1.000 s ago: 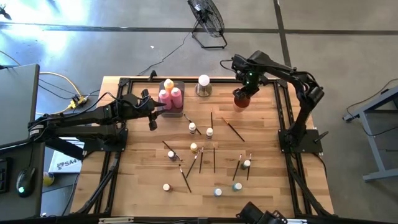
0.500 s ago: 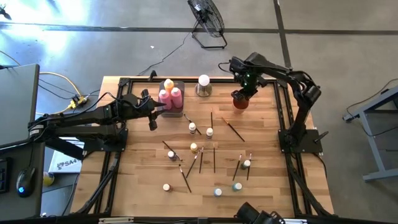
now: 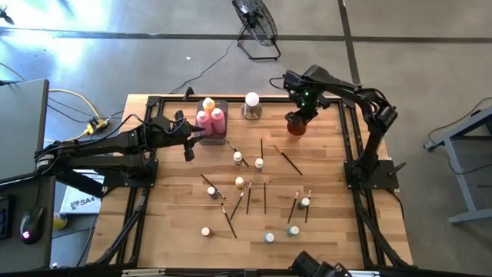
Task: Pick & Place Paint Supplies
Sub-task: Adjust the orange cup
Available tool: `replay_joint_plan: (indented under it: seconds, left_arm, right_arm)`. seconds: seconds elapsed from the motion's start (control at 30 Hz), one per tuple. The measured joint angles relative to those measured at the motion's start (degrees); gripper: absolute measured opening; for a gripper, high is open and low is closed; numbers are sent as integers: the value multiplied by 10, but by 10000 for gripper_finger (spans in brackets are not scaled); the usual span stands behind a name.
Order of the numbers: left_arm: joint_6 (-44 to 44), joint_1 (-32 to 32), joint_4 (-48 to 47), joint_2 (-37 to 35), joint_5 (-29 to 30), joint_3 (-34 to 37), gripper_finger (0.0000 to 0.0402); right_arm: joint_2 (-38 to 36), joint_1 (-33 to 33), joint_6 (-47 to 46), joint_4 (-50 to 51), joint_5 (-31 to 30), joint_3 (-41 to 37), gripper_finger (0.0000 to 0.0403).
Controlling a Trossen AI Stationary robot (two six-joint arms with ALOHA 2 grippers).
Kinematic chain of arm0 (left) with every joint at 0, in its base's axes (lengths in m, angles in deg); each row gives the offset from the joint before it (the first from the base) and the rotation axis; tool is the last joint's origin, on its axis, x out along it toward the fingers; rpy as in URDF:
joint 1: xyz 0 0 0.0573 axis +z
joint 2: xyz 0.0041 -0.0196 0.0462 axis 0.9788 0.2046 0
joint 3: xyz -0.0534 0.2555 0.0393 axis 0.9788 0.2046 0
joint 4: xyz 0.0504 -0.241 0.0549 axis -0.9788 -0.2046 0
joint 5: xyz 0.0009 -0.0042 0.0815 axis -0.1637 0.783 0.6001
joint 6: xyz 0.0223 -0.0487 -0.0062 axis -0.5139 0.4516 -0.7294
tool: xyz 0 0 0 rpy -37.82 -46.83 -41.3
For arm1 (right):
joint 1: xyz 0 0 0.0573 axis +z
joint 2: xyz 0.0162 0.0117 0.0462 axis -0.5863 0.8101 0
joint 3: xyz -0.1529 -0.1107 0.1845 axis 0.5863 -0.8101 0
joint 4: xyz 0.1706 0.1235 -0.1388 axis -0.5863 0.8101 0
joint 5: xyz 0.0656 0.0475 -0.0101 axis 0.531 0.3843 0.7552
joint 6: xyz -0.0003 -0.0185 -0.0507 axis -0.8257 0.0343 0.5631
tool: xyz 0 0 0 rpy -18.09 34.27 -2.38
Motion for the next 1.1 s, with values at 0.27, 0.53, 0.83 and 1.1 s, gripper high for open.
replay_joint_plan:
  seconds: [0.27, 0.53, 0.83, 1.1]
  left_arm:
    - [0, 0, -1, 0, 0, 0, 111]
    - [7, 0, -2, 0, 0, 0, 111]
    - [10, 0, -2, 0, 0, 0, 111]
    - [11, 0, -6, 0, -2, 0, 111]
  right_arm:
    - [0, 4, -15, 0, -1, 0, 3]
    - [0, 3, -27, -3, -3, 0, 3]
    - [10, 2, -40, -3, -3, 0, 3]
    - [39, 2, -24, -2, 5, 2, 4]
